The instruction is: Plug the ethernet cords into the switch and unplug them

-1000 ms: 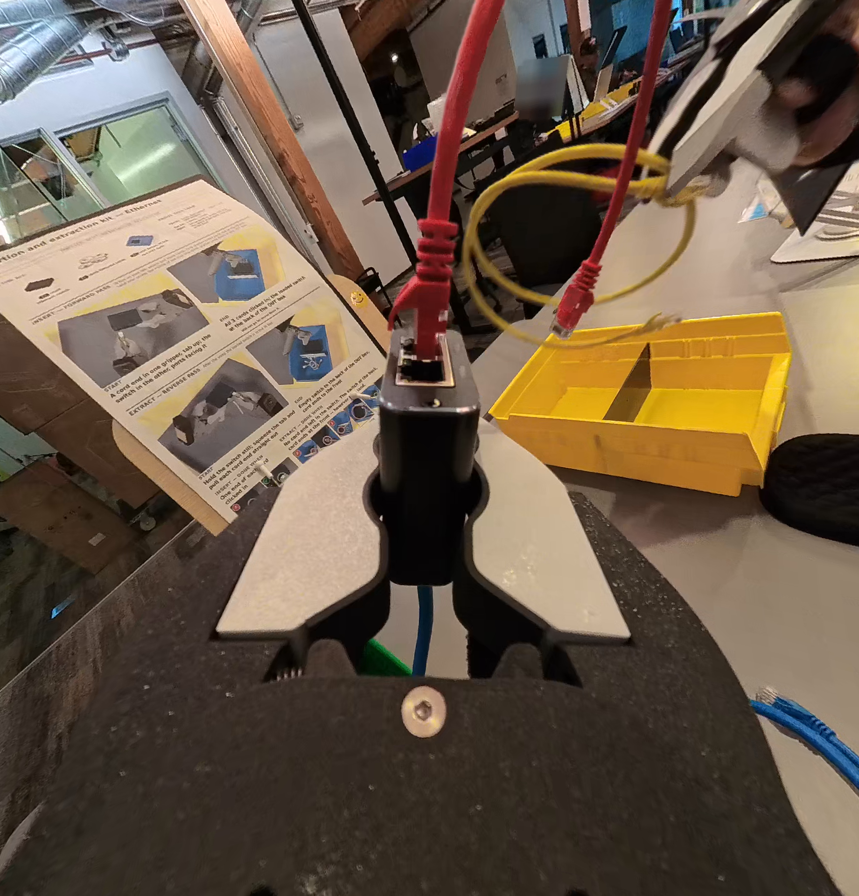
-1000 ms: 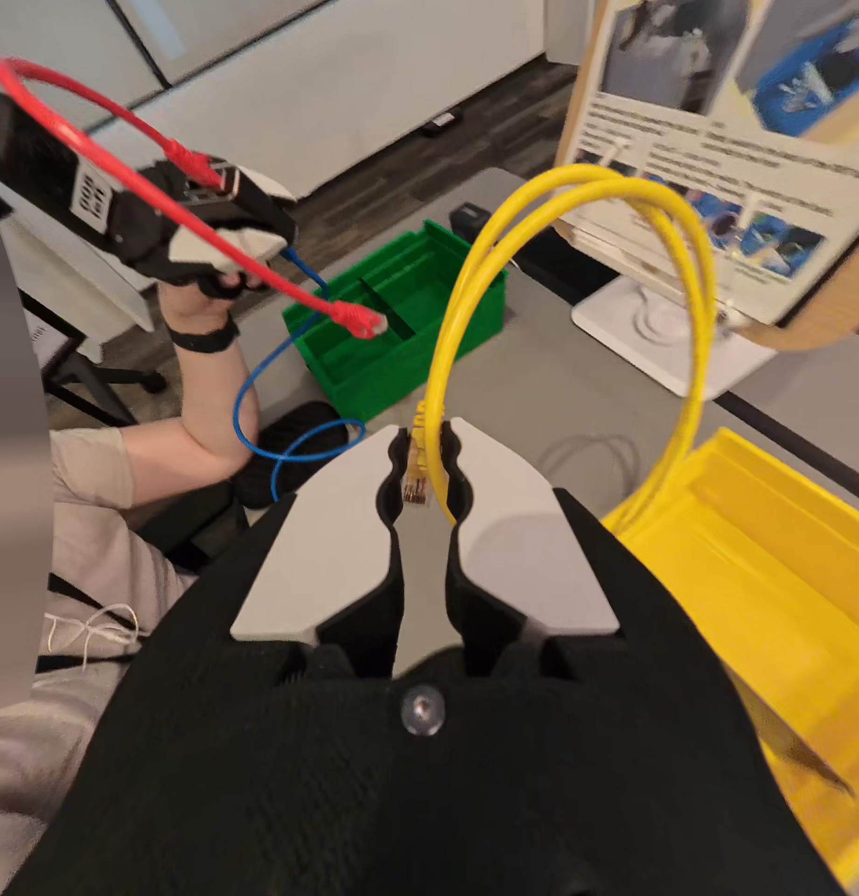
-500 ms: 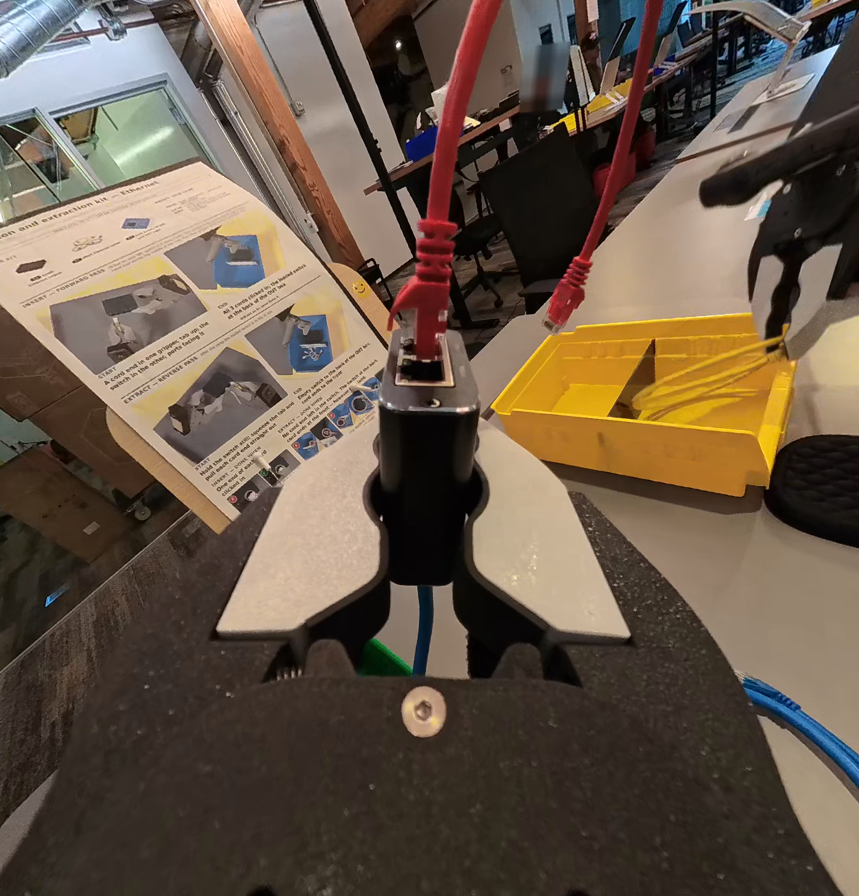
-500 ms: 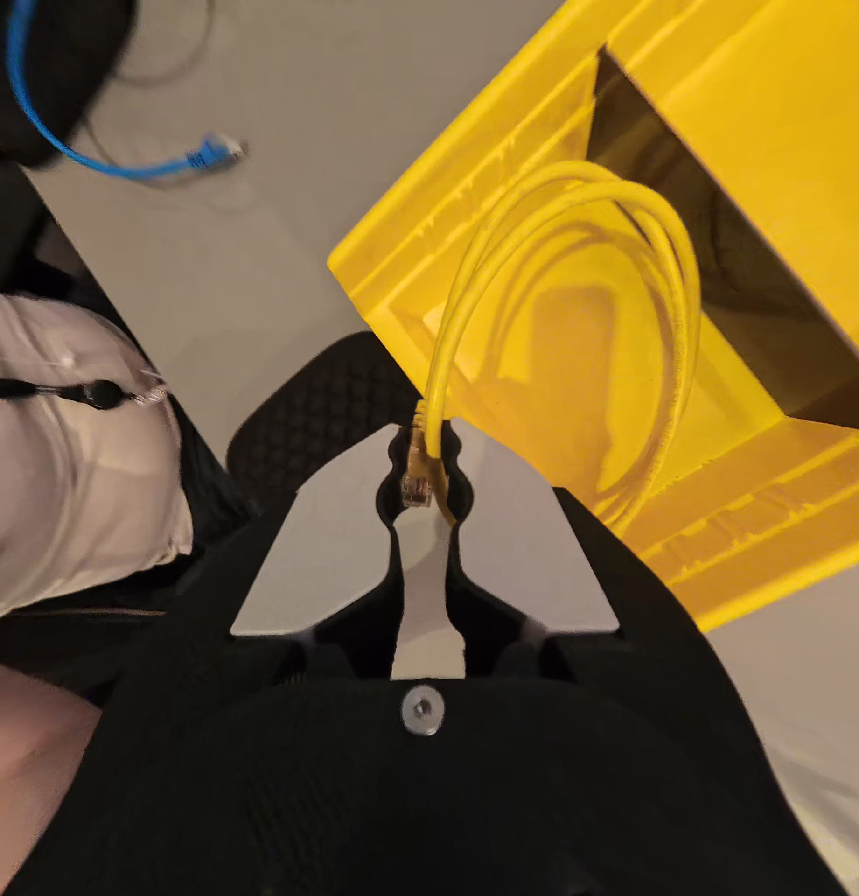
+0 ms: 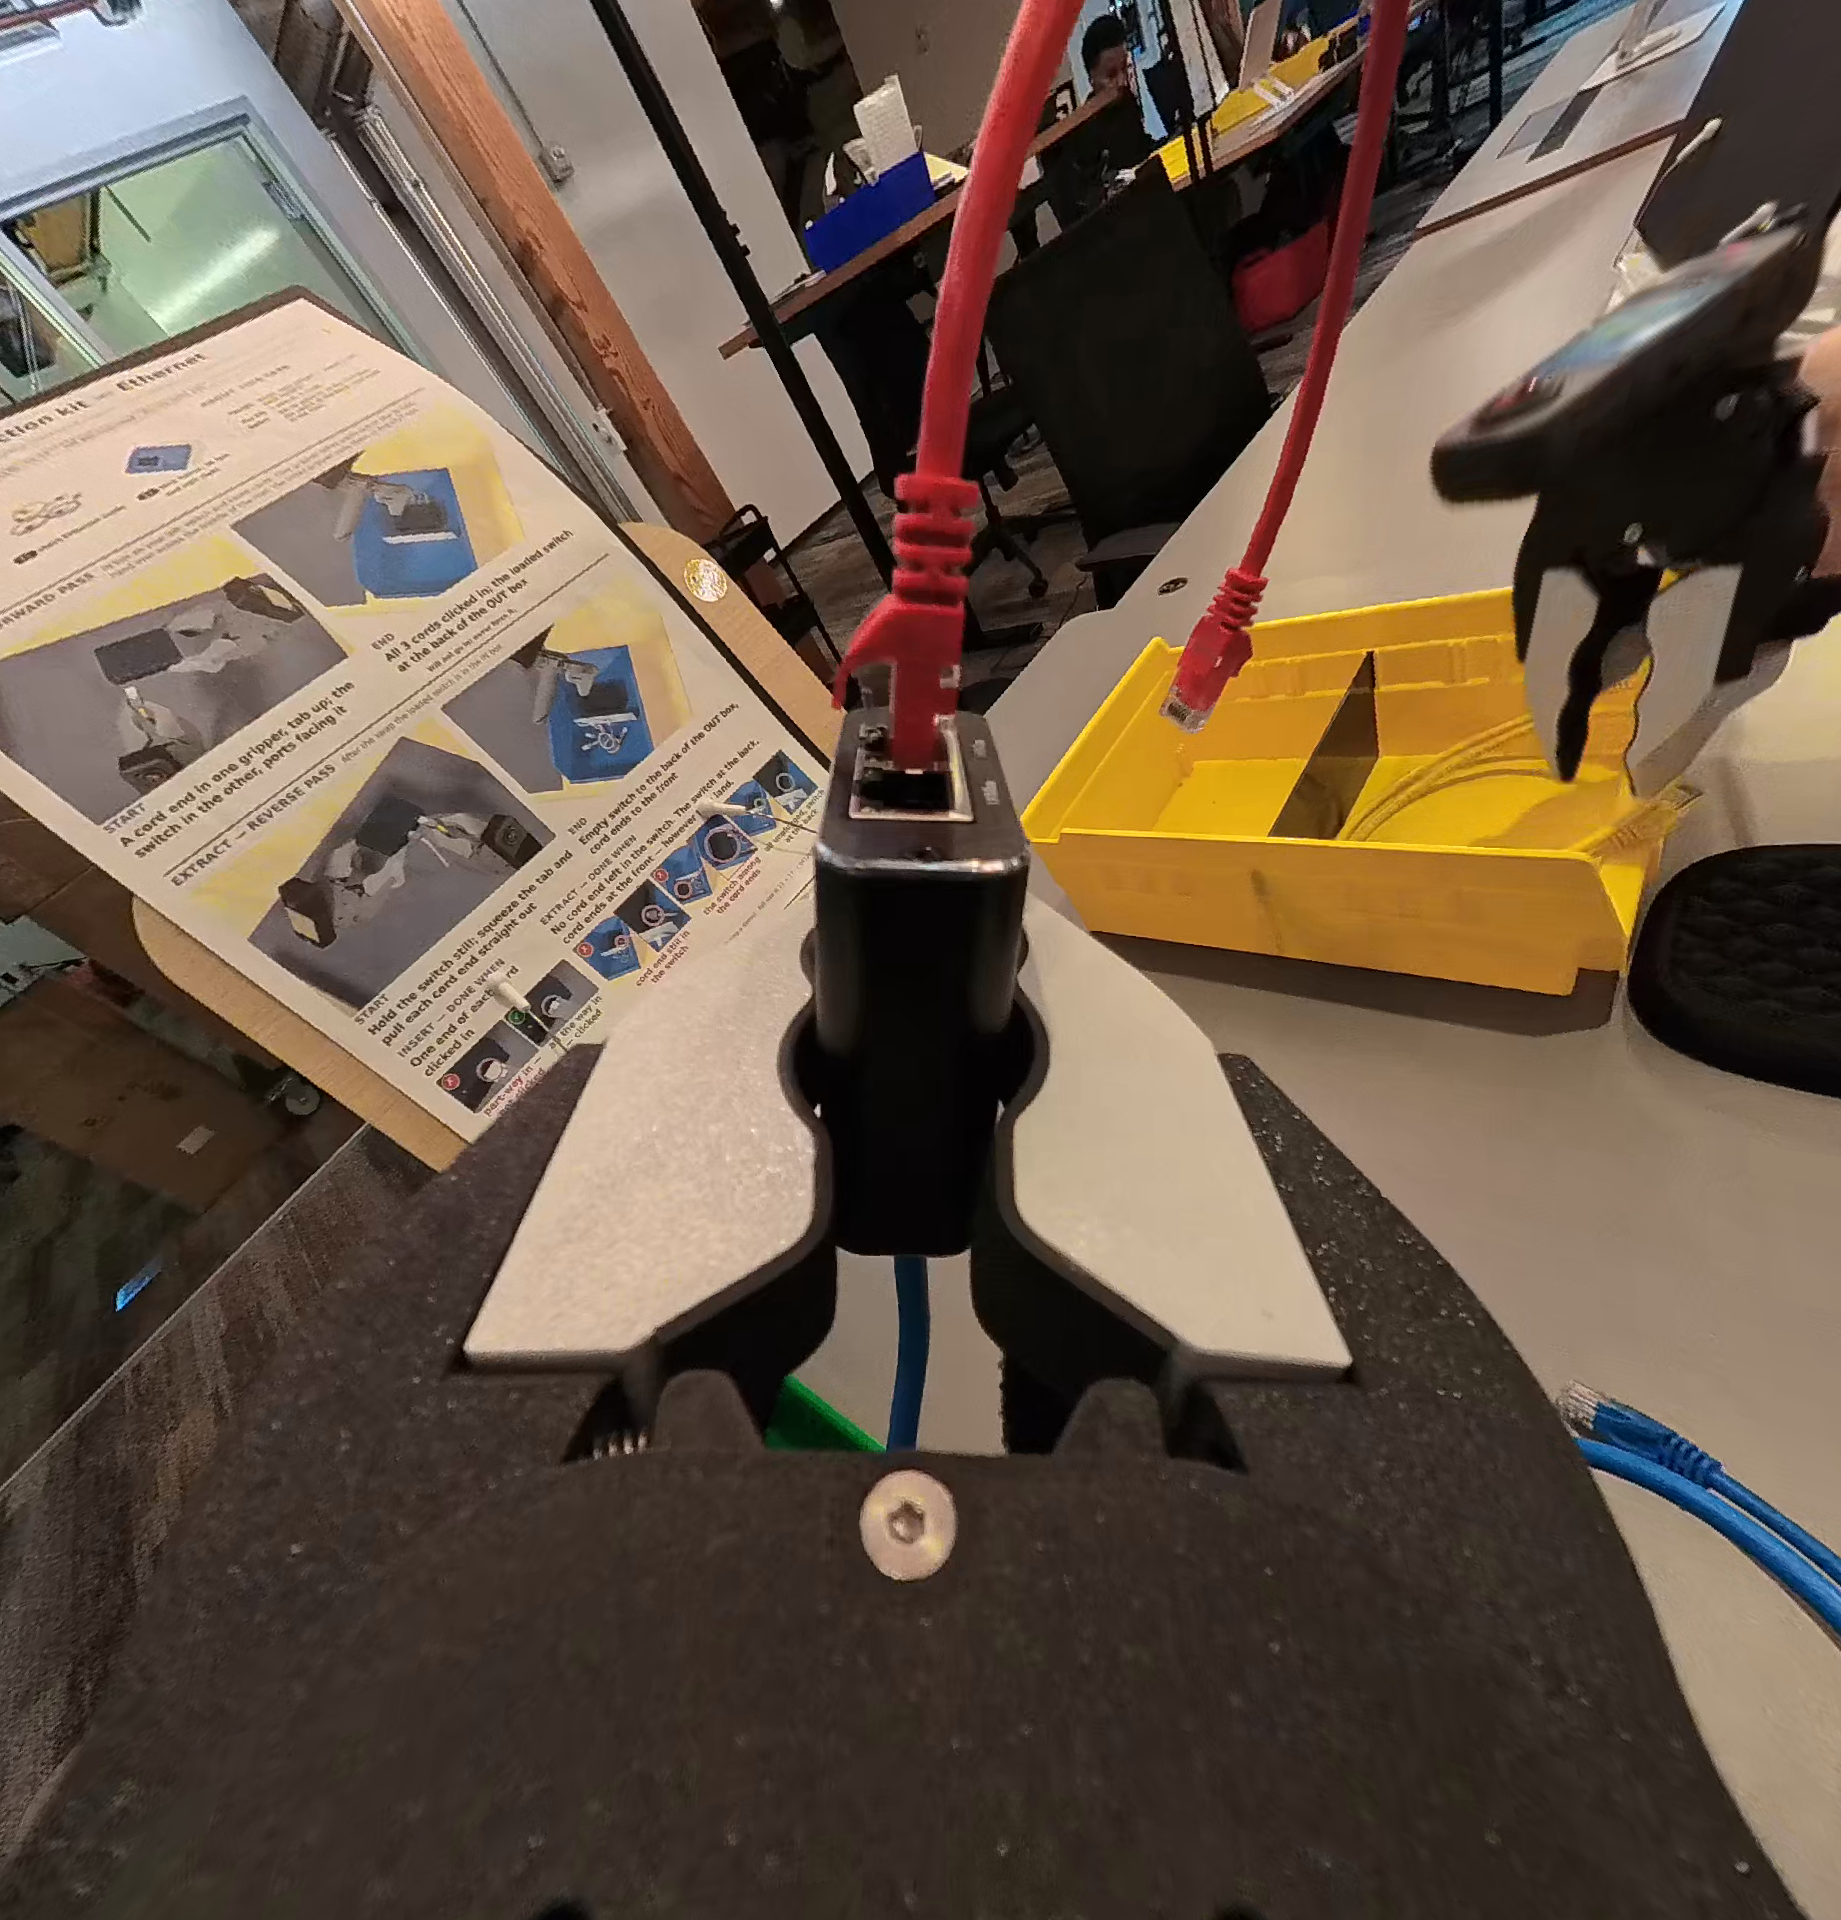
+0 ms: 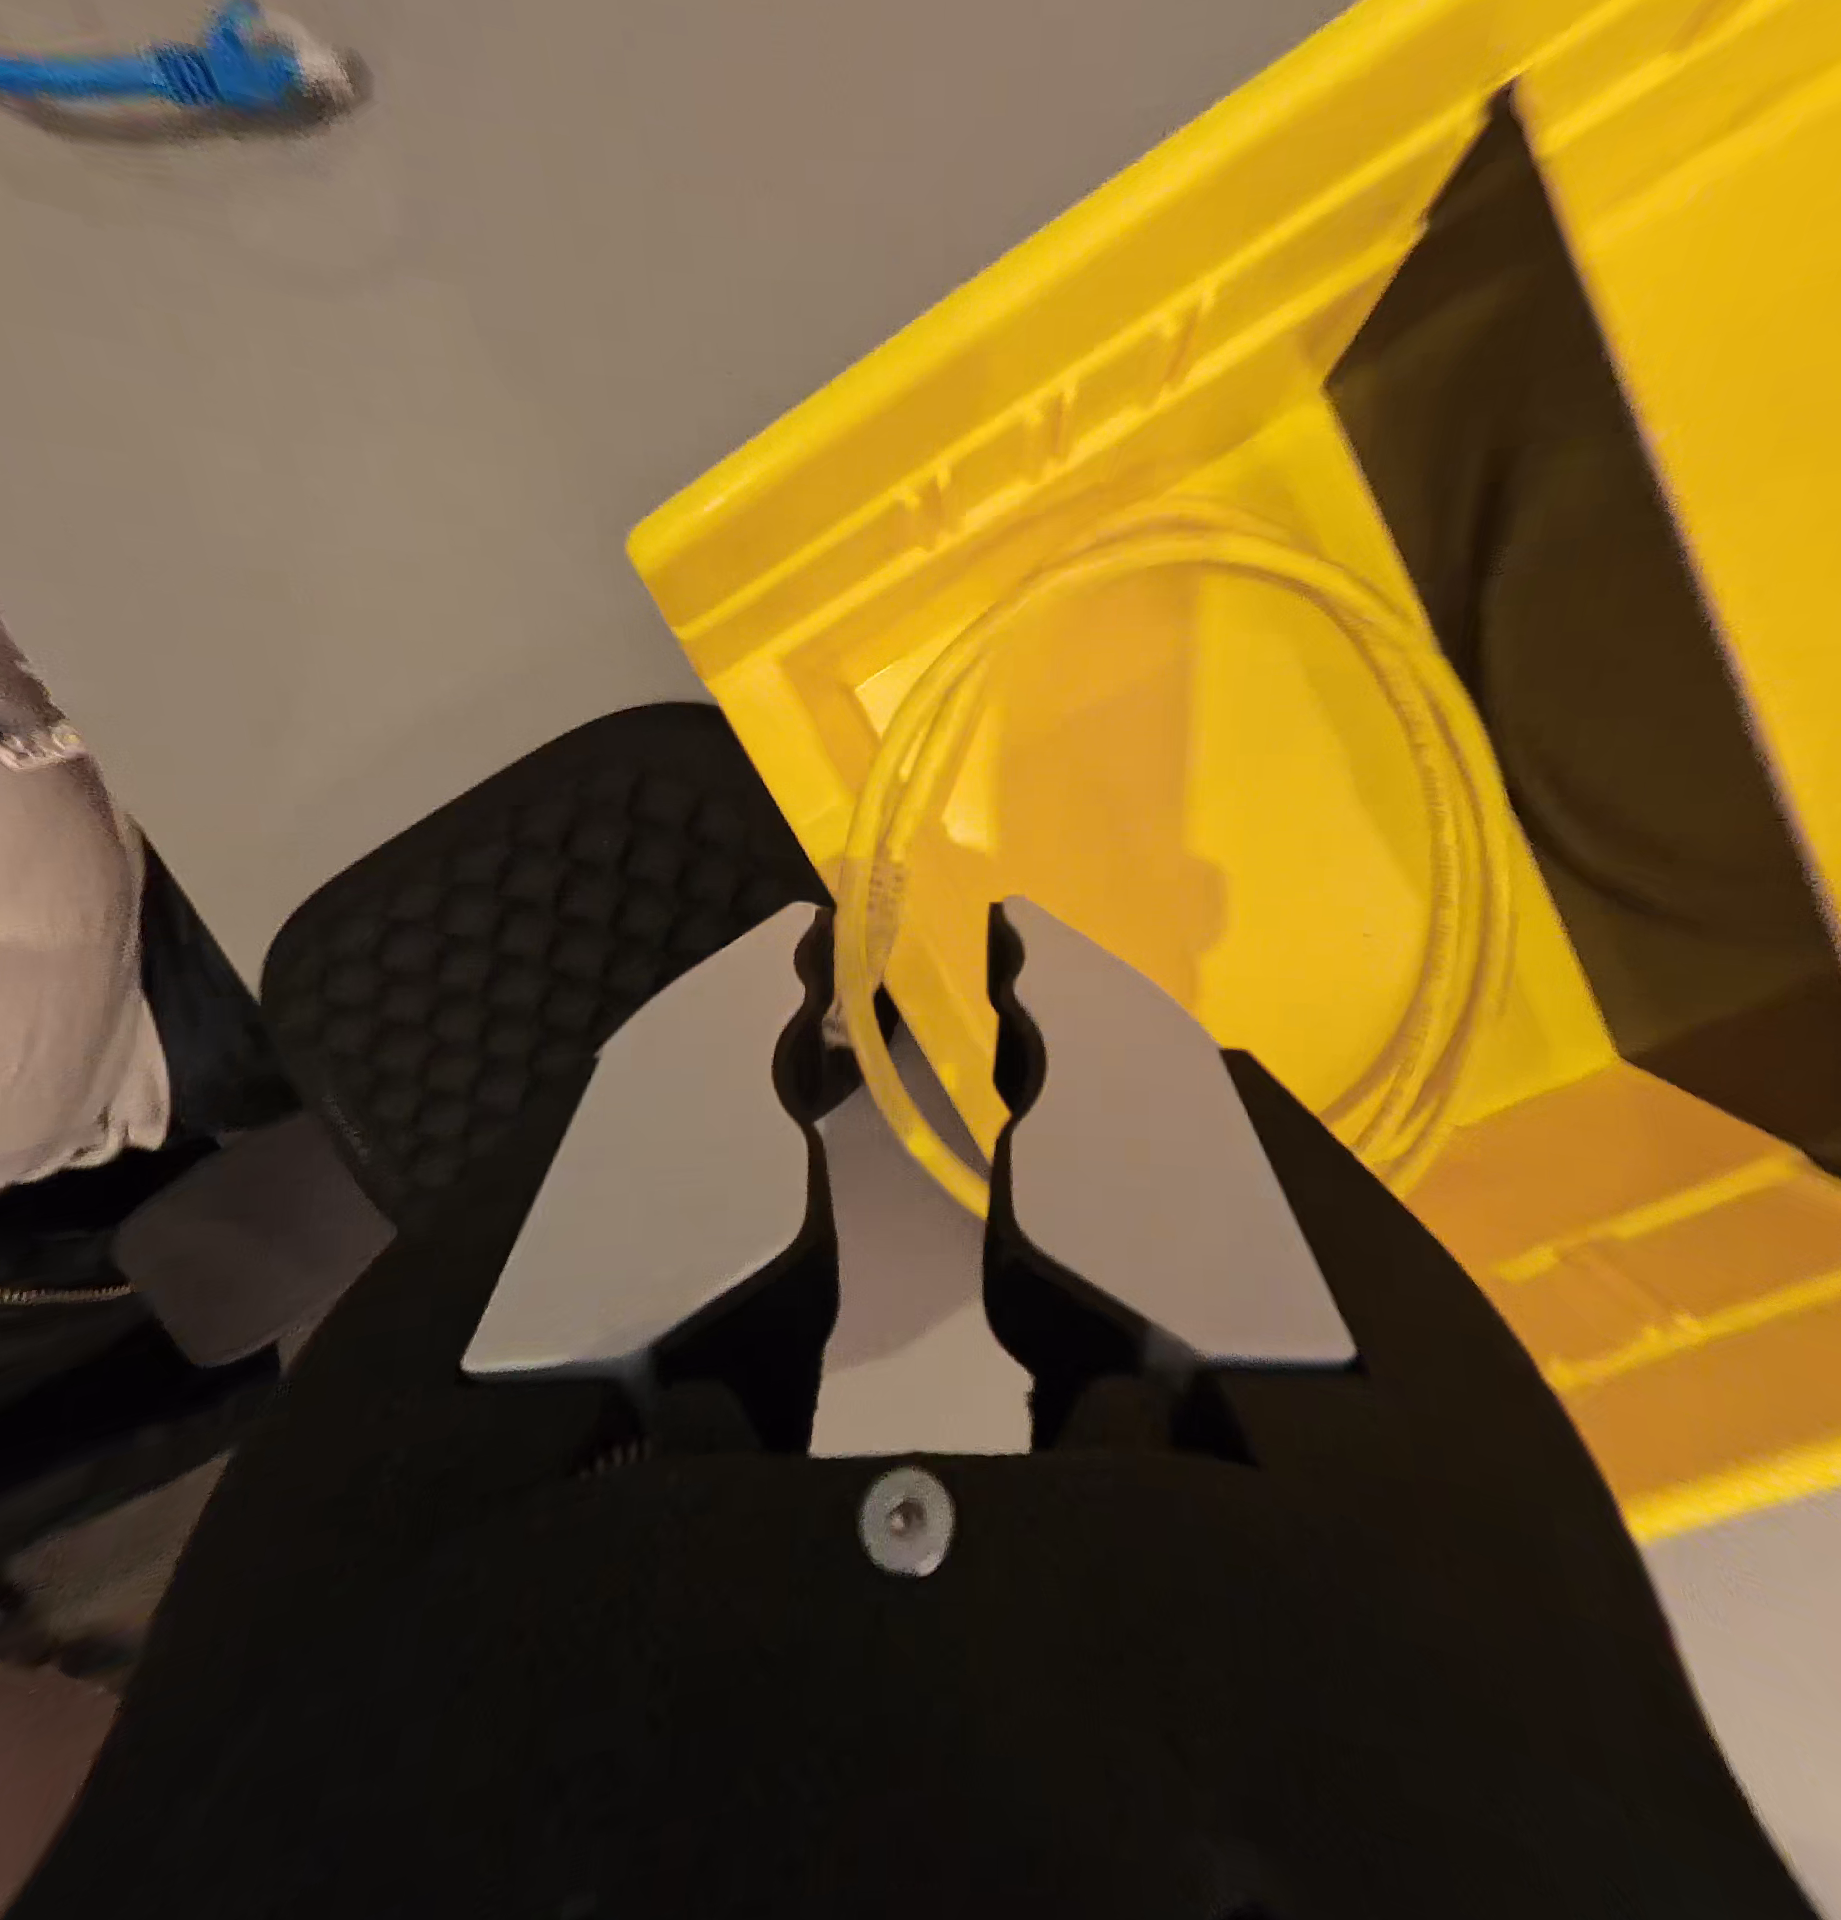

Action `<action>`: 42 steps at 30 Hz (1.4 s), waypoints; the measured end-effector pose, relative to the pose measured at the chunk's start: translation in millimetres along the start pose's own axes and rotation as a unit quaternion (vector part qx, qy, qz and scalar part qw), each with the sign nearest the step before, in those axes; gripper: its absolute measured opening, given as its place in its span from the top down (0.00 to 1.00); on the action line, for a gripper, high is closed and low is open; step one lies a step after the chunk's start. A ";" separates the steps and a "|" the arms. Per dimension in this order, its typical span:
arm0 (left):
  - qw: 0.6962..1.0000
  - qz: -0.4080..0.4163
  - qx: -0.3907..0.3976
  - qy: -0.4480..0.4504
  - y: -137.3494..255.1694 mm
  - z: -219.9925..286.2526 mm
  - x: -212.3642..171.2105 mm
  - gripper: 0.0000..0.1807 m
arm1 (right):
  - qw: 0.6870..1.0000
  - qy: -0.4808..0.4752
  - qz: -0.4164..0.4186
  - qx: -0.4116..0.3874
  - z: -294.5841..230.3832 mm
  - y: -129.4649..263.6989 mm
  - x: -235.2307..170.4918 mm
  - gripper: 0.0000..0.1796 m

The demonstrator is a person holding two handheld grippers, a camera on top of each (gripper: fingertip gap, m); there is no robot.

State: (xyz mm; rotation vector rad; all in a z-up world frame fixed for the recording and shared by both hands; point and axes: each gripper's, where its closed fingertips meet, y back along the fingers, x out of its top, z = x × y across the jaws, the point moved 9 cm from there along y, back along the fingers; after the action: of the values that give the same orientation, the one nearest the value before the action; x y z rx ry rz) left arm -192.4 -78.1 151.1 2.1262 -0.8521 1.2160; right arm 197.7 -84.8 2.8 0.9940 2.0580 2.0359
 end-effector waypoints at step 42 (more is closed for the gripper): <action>0.949 -0.087 0.012 -0.303 -68.0 35.0 -50.9 0.86 | 0.719 0.505 0.348 -0.326 -109.5 39.6 193.8 0.83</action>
State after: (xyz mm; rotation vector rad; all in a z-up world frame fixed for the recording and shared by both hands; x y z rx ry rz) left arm -142.8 -45.7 80.9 2.5749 -0.8645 0.4752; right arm 7.4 -88.5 124.7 0.5321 0.7805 3.9325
